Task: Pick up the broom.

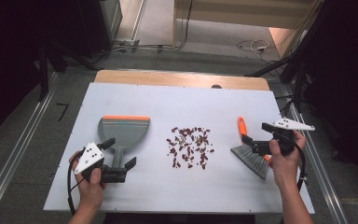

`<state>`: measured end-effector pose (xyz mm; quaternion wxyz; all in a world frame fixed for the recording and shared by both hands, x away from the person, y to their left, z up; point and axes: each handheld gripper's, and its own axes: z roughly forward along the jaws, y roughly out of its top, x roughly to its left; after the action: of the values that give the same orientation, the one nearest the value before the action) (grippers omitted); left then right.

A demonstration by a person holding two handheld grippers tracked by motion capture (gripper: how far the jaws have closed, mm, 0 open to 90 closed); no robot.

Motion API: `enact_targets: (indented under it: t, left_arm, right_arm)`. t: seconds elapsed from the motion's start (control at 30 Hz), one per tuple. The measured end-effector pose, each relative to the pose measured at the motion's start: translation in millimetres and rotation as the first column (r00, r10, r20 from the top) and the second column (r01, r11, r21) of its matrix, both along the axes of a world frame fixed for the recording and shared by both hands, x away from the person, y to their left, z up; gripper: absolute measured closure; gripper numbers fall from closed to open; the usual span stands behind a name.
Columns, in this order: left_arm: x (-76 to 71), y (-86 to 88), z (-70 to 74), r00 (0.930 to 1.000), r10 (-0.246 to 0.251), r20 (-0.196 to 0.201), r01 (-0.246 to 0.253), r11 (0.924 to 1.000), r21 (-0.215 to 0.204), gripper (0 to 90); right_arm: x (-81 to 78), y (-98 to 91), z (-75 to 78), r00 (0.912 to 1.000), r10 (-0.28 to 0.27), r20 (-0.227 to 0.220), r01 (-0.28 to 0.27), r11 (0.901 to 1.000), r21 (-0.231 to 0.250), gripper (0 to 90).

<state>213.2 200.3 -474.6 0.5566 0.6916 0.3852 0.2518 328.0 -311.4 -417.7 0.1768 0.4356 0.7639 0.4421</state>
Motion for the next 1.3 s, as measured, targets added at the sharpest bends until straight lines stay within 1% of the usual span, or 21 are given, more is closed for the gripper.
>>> enact_targets:
  t: [0.13, 0.3, 0.33, 0.37, 0.4, 0.43, 0.5, 0.53, 0.67, 0.7, 0.77, 0.83, 0.9, 0.93, 1.0, 1.03, 1.1, 1.13, 1.17, 1.23, 1.3]
  left_arm:
    - [0.2, -0.1, -0.3, 1.0000, 0.001, -0.002, -0.001, 1.0000, -0.002, 0.0]
    - [0.7, -1.9, -1.1, 0.9999, -0.009, -0.004, 0.009, 1.0000, 0.002, 0.0]
    - [0.6, -2.0, -1.0, 0.9999, -0.010, -0.005, 0.010, 1.0000, 0.002, 0.0]
    - [0.7, -2.2, -1.0, 0.9999, -0.010, -0.006, 0.010, 0.9999, 0.004, 0.0]
    - [0.8, -2.2, -1.2, 0.9999, -0.012, -0.005, 0.012, 0.9999, 0.004, 0.0]
    - [0.7, -2.5, -1.3, 0.9999, -0.014, -0.007, 0.014, 0.9999, 0.003, 0.0]
    - [0.4, -3.0, -1.1, 0.9999, -0.015, -0.006, 0.015, 0.9999, 0.008, 0.0]
    - [0.3, -3.1, -1.0, 0.9999, -0.016, -0.006, 0.016, 0.9999, 0.006, 0.0]
    - [0.6, -3.2, -1.0, 0.9998, -0.019, -0.006, 0.019, 0.9998, 0.009, 0.0]
    - [0.6, -3.4, -1.1, 0.9998, -0.017, -0.007, 0.018, 0.9998, 0.008, 0.0]
    - [0.9, -3.4, -1.2, 0.9998, -0.018, -0.009, 0.018, 0.9998, 0.006, 0.0]
    - [1.3, -3.6, -1.4, 0.9998, -0.018, -0.010, 0.018, 0.9998, 0.005, 0.0]
    - [1.6, -3.6, -1.6, 0.9998, -0.019, -0.011, 0.019, 0.9998, 0.005, 0.0]
    - [2.3, -3.8, -1.8, 0.9997, -0.021, -0.013, 0.021, 0.9997, 0.008, 0.0]
    - [2.4, -4.2, -1.8, 0.9997, -0.020, -0.013, 0.020, 0.9998, 0.008, 0.0]
    - [2.1, -4.3, -1.7, 0.9998, -0.018, -0.012, 0.018, 0.9998, 0.007, 0.0]
    - [1.3, -4.9, -1.5, 0.9998, -0.017, -0.008, 0.017, 0.9998, 0.005, 0.0]
    - [1.1, -5.1, -1.5, 0.9998, -0.016, -0.009, 0.016, 0.9998, 0.012, 0.0]
    - [1.1, -5.3, -1.7, 0.9998, -0.015, -0.010, 0.015, 0.9998, 0.015, 0.0]
    - [1.4, -6.0, -1.7, 0.9998, -0.012, -0.015, 0.012, 0.9999, 0.007, 0.0]
    - [1.2, -7.4, -0.2, 0.9999, -0.007, -0.011, 0.007, 0.9999, 0.008, 0.0]
  right_arm:
    - [16.7, 2.1, 0.9, 0.9981, -0.037, -0.048, 0.037, 0.9992, -0.019, 1.8]
    - [31.5, 4.5, -3.8, 0.9909, -0.086, -0.104, 0.080, 0.9952, -0.055, 5.7]
    - [33.0, 4.4, -6.5, 0.9888, -0.105, -0.106, 0.099, 0.9929, -0.066, 10.3]
    - [34.4, 3.4, -9.5, 0.9868, -0.113, -0.116, 0.107, 0.9926, -0.057, 18.7]
    - [36.0, 2.8, -12.9, 0.9835, -0.118, -0.137, 0.113, 0.9925, -0.046, 23.1]
    - [38.1, 3.3, -16.6, 0.9783, -0.128, -0.163, 0.121, 0.9911, -0.056, 28.1]
    - [41.4, 5.6, -23.6, 0.9709, -0.131, -0.200, 0.113, 0.9888, -0.097, 33.5]
    - [42.3, 7.7, -28.0, 0.9662, -0.150, -0.210, 0.125, 0.9840, -0.127, 37.7]
    - [45.9, 12.9, -37.7, 0.9491, -0.193, -0.249, 0.149, 0.9715, -0.185, 50.2]
    - [46.6, 14.3, -39.6, 0.9429, -0.214, -0.255, 0.162, 0.9642, -0.210, 51.9]
    - [46.9, 16.0, -42.1, 0.9389, -0.230, -0.256, 0.170, 0.9565, -0.237, 52.2]
    - [48.1, 15.4, -45.3, 0.9307, -0.241, -0.275, 0.180, 0.9564, -0.230, 53.1]
    - [49.2, 15.3, -49.2, 0.9195, -0.264, -0.292, 0.195, 0.9502, -0.243, 54.1]
    - [49.7, 15.4, -51.4, 0.9178, -0.263, -0.297, 0.192, 0.9493, -0.249, 54.1]
    - [50.6, 16.6, -55.7, 0.9093, -0.281, -0.307, 0.197, 0.9405, -0.277, 54.6]
    - [51.0, 16.9, -57.9, 0.9083, -0.279, -0.312, 0.192, 0.9401, -0.282, 55.0]
    - [51.4, 18.1, -62.9, 0.8986, -0.297, -0.323, 0.195, 0.9303, -0.311, 59.0]
    - [50.5, 17.8, -64.5, 0.9047, -0.297, -0.306, 0.196, 0.9273, -0.319, 60.5]
    - [50.2, 17.7, -64.8, 0.9051, -0.298, -0.304, 0.198, 0.9272, -0.318, 61.6]
    - [50.5, 19.8, -64.7, 0.9081, -0.296, -0.296, 0.188, 0.9201, -0.344, 61.7]
    - [51.0, 21.6, -64.1, 0.9048, -0.300, -0.302, 0.185, 0.9157, -0.357, 62.1]
